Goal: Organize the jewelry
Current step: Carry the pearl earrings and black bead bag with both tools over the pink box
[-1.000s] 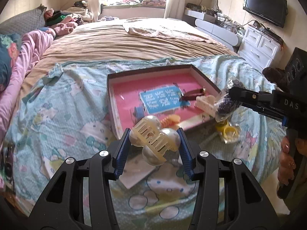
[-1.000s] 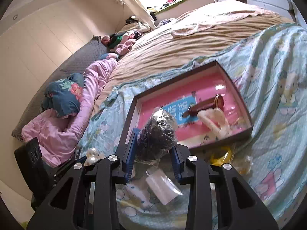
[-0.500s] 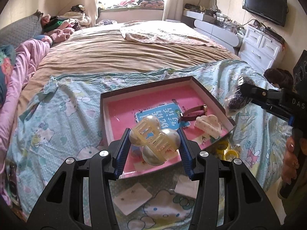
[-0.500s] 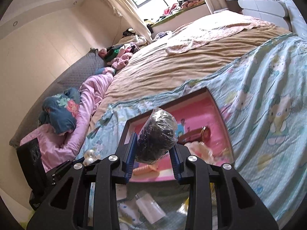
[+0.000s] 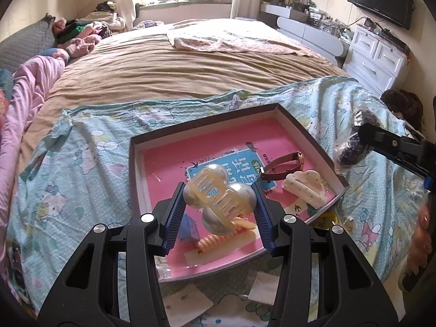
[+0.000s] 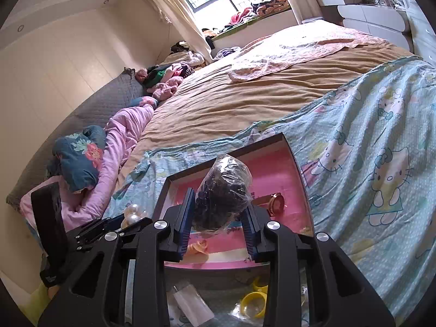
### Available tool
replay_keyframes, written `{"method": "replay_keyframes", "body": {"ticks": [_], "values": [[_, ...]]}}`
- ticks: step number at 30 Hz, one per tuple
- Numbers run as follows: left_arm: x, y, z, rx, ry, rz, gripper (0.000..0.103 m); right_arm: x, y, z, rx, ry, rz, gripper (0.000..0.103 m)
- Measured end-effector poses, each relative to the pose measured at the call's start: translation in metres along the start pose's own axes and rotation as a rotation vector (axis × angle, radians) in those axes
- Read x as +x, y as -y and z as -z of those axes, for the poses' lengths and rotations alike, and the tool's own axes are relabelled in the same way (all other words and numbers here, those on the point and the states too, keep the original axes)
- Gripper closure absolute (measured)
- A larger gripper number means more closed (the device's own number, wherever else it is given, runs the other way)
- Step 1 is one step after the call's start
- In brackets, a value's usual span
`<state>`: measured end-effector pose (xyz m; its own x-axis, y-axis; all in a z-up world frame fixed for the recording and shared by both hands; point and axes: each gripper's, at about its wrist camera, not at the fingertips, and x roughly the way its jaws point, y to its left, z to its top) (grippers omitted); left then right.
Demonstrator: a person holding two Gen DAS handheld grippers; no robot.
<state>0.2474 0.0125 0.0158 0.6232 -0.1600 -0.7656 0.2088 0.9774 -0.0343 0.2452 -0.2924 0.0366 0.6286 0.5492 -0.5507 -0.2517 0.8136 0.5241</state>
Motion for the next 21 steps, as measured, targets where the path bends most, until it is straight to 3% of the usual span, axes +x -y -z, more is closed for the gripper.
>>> {"method": "replay_keyframes", "body": {"ticks": [21], "values": [[0.055,0.0,0.007,-0.013,-0.116,0.013,0.063,0.041,0.018,0.026,0.012,-0.136,0.006,0.072]]}}
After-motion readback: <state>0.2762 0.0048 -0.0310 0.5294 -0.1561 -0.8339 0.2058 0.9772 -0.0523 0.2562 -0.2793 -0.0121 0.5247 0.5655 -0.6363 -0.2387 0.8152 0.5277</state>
